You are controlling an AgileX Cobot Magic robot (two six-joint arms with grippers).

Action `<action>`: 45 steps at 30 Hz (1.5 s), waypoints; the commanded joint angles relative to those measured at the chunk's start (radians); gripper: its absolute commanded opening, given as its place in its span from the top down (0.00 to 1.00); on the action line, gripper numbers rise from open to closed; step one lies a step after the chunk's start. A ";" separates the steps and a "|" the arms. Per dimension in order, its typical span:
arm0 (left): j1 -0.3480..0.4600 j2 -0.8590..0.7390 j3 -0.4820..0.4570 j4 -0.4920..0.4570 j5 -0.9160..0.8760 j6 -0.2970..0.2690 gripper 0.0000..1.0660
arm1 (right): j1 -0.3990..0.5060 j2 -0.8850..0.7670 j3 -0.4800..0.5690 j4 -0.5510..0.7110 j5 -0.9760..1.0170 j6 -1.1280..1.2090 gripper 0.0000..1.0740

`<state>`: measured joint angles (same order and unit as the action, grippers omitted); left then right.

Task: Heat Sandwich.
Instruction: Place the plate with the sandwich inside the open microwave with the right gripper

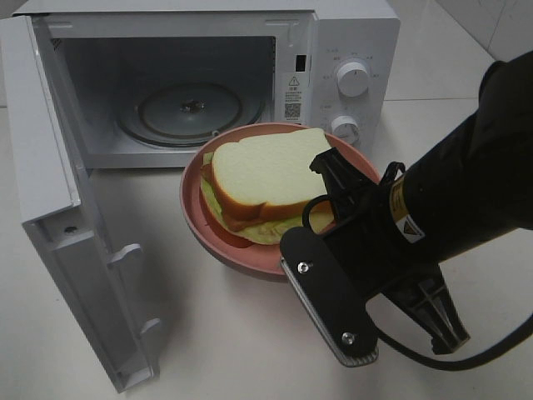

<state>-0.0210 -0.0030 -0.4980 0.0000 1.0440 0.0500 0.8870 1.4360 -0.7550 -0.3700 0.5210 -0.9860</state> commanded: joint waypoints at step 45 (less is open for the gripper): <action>0.000 -0.026 0.005 0.000 -0.009 -0.004 0.10 | -0.121 0.372 -0.450 0.170 0.043 -0.373 1.00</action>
<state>-0.0210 -0.0030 -0.4980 0.0000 1.0440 0.0500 0.7720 1.8040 -1.1800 -0.1960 0.5780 -1.3490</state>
